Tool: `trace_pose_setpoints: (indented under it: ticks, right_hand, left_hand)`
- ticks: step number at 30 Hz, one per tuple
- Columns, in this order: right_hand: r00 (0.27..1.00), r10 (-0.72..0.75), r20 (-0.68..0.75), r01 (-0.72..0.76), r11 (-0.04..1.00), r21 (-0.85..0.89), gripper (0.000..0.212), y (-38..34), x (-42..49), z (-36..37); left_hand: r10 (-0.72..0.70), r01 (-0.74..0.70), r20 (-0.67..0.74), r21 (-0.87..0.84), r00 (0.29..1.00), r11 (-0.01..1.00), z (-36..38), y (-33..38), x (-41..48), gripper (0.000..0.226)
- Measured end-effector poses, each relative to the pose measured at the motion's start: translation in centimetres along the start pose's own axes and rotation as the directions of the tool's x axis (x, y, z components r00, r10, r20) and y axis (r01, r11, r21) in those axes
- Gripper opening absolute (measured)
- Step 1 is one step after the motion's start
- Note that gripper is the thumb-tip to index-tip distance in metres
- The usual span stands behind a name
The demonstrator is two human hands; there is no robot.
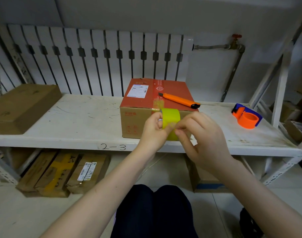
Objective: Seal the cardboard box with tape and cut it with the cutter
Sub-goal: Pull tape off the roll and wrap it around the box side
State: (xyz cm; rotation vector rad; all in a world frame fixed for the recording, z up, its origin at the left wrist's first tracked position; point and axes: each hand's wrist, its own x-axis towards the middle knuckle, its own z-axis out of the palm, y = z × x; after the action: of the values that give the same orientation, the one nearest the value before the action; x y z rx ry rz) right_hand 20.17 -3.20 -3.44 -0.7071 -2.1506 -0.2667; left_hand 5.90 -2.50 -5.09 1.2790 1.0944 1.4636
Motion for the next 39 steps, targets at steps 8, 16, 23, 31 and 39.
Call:
trace_pose_setpoints:
  ticks: [8,16,23,31,39]
  right_hand:
    - [0.981,0.185,0.050,-0.191,0.962,0.194,0.020,0.6,0.9,-0.2]
    - [0.941,0.297,0.160,-0.329,0.911,0.247,0.008,1.6,1.6,-0.3]
    - [0.955,0.236,0.181,-0.278,0.923,0.264,0.008,1.9,1.7,-0.7]
    - [0.972,-0.226,0.067,0.235,0.956,-0.174,0.009,1.6,0.5,-0.7]
    - [0.950,-0.304,-0.065,0.287,0.938,-0.194,0.018,1.8,-0.3,-1.1]
  left_hand:
    - [0.016,-0.013,0.047,-0.061,0.999,0.998,0.3,-0.4,-0.7,0.026]
    - [0.093,-0.097,0.067,0.057,0.993,0.994,0.9,-0.3,-1.0,0.030]
    - [0.090,-0.095,0.077,0.060,0.993,0.994,0.7,-0.7,-0.9,0.032]
    - [-0.100,0.100,-0.023,-0.014,0.995,0.995,0.2,-0.9,0.2,0.023]
    - [-0.112,0.150,0.120,-0.376,0.986,0.914,-0.1,0.9,0.1,0.035]
